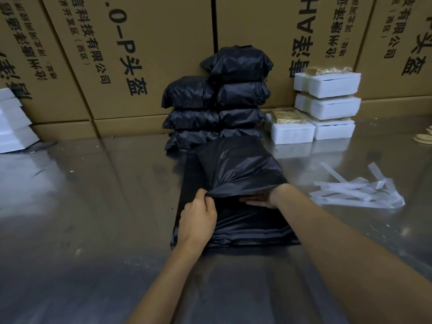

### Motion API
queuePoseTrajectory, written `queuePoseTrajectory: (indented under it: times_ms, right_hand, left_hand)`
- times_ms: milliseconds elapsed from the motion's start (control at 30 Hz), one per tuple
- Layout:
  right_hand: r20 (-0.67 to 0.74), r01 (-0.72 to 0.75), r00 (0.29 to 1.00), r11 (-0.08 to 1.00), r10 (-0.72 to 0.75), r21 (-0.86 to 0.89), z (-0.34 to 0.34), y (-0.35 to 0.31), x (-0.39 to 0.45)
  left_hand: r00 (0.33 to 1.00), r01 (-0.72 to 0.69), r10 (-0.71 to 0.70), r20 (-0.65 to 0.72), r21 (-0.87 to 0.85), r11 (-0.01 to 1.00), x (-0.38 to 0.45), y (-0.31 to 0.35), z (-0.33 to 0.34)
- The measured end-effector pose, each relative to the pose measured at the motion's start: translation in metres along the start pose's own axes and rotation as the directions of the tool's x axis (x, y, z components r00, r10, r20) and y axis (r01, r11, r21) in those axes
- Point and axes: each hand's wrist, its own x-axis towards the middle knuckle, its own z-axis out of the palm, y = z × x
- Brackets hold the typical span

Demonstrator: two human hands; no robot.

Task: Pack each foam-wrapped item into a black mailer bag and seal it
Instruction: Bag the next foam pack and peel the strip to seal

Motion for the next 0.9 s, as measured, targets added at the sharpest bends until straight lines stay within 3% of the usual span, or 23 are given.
queuePoseTrajectory:
  times_ms: [100, 167, 233, 300, 367, 400, 567, 667, 733, 900]
  right_hand:
    - [0.031, 0.037, 0.999, 0.988, -0.042, 0.152, -0.001, -0.001, -0.001]
    - [0.046, 0.109, 0.992, 0.981, -0.118, 0.161, -0.003, 0.003, -0.003]
    - [0.035, 0.164, 0.985, 0.983, -0.167, 0.087, -0.005, 0.009, -0.002]
    - [0.030, 0.217, 0.976, 0.949, -0.216, -0.227, -0.004, 0.019, -0.006]
    - [0.043, 0.243, 0.958, 0.729, -0.282, -0.639, 0.000, 0.032, -0.010]
    - [0.086, 0.293, 0.936, 0.626, -0.340, -0.723, 0.001, 0.039, -0.012]
    - [0.135, 0.368, 0.882, 0.483, -0.451, -0.795, -0.016, 0.047, -0.026]
    - [0.078, 0.197, 0.896, 0.235, -0.438, -0.952, -0.040, 0.034, -0.041]
    - [0.112, 0.169, 0.900, 0.102, -0.421, -0.980, -0.049, 0.025, -0.052]
    - [0.245, 0.233, 0.880, -0.079, -0.408, -0.969, -0.059, 0.026, -0.084]
  left_hand:
    - [1.000, -0.023, 0.023, -0.006, 0.015, 1.000, 0.000, 0.000, 0.001]
    - [1.000, -0.027, 0.027, -0.008, 0.031, 0.999, 0.002, -0.001, 0.002]
    - [0.999, -0.045, 0.046, -0.013, 0.048, 0.998, 0.001, -0.001, 0.003]
    - [0.997, -0.079, 0.081, -0.012, 0.107, 0.991, -0.003, 0.001, 0.003]
    - [0.988, -0.150, 0.153, 0.008, 0.254, 0.955, -0.009, 0.001, 0.004]
    - [0.983, -0.182, 0.184, 0.022, 0.319, 0.930, -0.013, 0.001, 0.003]
    - [0.967, -0.238, 0.254, 0.020, 0.417, 0.877, -0.020, -0.006, -0.008]
    - [0.960, -0.241, 0.280, -0.022, 0.448, 0.861, -0.023, -0.006, -0.018]
    - [0.946, -0.261, 0.321, -0.054, 0.465, 0.846, -0.027, -0.002, -0.024]
    - [0.891, -0.363, 0.452, 0.043, 0.665, 0.653, -0.040, -0.009, -0.041]
